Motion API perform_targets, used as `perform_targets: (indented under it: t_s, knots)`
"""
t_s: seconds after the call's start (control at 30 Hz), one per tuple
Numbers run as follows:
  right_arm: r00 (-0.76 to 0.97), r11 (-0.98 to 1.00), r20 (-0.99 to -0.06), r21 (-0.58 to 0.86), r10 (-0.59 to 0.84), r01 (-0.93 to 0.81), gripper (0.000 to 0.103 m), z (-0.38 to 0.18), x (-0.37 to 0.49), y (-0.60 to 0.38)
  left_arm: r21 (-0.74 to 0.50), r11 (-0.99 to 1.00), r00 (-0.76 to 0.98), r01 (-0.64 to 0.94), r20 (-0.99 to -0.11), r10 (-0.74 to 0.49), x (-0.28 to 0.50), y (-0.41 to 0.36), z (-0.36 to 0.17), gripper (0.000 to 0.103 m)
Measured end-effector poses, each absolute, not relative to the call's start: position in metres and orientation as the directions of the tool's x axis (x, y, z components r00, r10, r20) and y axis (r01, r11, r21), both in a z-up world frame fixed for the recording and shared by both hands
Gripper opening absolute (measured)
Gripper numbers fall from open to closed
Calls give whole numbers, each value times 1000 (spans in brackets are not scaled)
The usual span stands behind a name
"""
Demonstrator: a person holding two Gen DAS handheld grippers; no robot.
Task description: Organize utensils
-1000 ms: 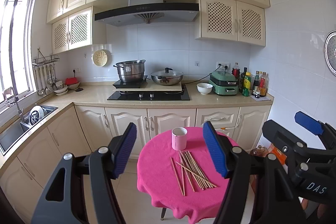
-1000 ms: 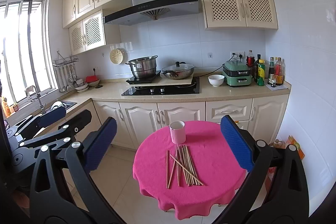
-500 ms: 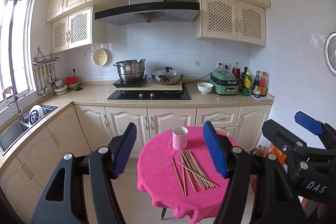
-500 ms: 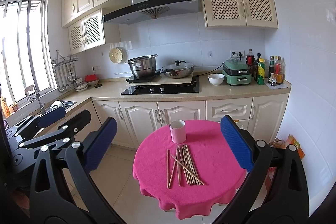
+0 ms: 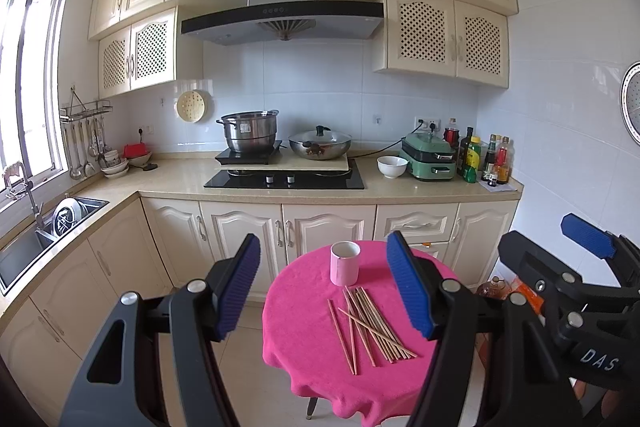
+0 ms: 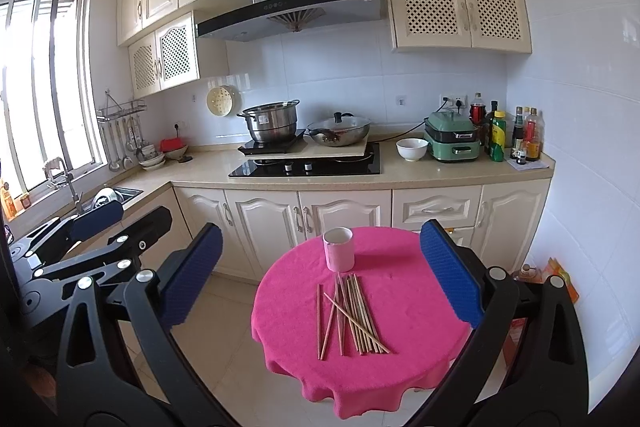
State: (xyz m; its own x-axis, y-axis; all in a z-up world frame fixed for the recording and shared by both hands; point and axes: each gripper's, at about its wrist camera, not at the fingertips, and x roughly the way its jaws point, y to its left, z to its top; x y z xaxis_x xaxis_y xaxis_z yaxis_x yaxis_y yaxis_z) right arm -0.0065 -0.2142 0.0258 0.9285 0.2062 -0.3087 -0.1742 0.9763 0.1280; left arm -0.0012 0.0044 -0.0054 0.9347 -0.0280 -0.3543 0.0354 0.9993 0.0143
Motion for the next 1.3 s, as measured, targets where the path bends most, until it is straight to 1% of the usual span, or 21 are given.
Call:
perform_targets:
  t_s: [0.07, 0.27, 0.47, 0.7, 1.3]
  knots:
    - [932, 977, -301, 127, 201, -170, 97, 25, -8, -214, 20, 999, 934, 35, -357, -26, 1, 5, -5, 65]
    - [921, 965, -300, 168, 247, -204, 97, 25, -2, -213, 27, 999, 932, 30, -362, -18, 4, 5, -5, 65]
    - [912, 961, -312, 159, 267, -227, 97, 29, 5, -207, 24, 1000, 933, 16, -361, -7, 7, 13, -3, 65]
    - [908, 963, -328, 157, 262, -221, 97, 27, 13, -205, 17, 1000, 932, 9, -363, -2, 12, 20, -4, 65]
    - [908, 964, -332, 150, 258, -219, 97, 22, 22, -196, 37, 999, 926, 16, -378, -1, 22, 23, -11, 65]
